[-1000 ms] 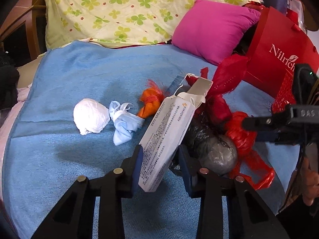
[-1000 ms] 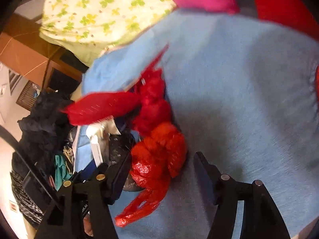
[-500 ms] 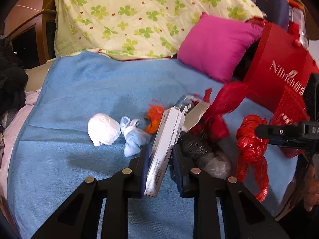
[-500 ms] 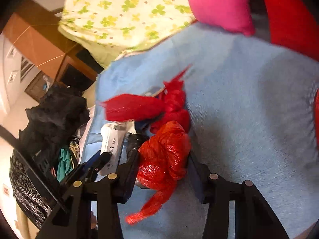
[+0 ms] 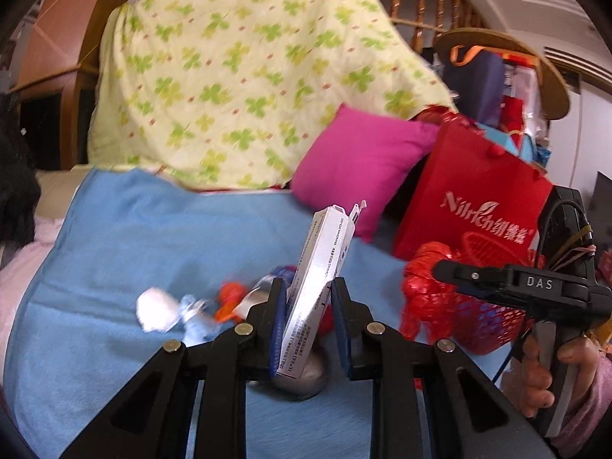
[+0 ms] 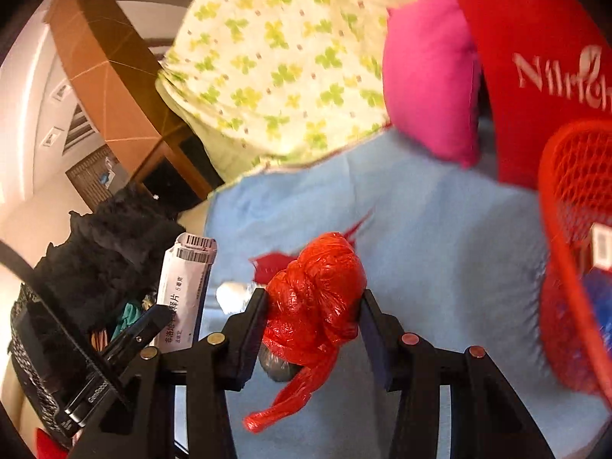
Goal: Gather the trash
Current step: 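Carry the carton and red bag into the red mesh basket and release both, then move both tools back to the remaining trash on the blanket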
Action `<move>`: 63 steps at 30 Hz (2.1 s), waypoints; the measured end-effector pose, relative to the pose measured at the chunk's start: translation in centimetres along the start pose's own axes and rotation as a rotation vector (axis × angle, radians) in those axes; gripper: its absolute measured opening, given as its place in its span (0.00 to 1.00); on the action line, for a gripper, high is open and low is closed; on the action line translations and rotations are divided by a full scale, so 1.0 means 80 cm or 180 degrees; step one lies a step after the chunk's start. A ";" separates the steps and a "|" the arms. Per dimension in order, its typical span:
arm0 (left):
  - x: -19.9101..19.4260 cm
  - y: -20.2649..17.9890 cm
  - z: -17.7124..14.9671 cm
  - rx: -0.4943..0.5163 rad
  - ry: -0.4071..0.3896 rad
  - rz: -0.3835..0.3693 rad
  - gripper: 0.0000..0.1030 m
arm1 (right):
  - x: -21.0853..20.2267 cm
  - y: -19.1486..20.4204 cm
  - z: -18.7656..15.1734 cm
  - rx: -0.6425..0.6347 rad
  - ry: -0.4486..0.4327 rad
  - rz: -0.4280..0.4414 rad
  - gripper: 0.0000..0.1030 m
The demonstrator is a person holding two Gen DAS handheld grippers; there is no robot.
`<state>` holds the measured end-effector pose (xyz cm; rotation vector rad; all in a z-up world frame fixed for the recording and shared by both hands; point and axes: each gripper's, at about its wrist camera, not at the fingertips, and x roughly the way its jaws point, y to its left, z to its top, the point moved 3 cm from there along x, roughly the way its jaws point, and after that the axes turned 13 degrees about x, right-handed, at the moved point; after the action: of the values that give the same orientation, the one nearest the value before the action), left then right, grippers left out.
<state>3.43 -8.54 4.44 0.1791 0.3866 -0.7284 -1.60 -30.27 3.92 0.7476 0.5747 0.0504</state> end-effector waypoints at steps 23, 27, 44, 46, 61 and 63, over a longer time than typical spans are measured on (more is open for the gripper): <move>0.036 -0.189 0.066 0.0043 -0.0147 -0.0458 0.24 | -0.144 -0.108 0.082 0.0242 -0.0950 -0.0106 0.49; 0.051 -0.227 0.086 0.0106 -0.0122 -0.0601 0.24 | -0.169 -0.152 0.101 0.0483 -0.1068 -0.0220 0.49; 0.135 -0.322 0.085 0.0207 0.0336 -0.0803 0.48 | -0.221 -0.281 0.130 0.1227 -0.1156 -0.0489 0.57; 0.129 -0.314 0.083 0.0247 0.0333 -0.0732 0.49 | -0.220 -0.276 0.130 0.1195 -0.1155 -0.0449 0.58; 0.013 -0.093 -0.008 -0.0108 0.0492 0.0560 0.60 | -0.170 -0.102 0.087 0.0243 -0.1214 0.0229 0.60; -0.005 -0.051 -0.026 -0.0212 0.0531 0.0862 0.60 | -0.148 -0.079 0.075 0.0140 -0.1057 0.0266 0.61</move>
<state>-0.15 -10.68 2.63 0.2254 0.5334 -0.4342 -9.51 -41.55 8.95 0.8024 0.2286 -0.0094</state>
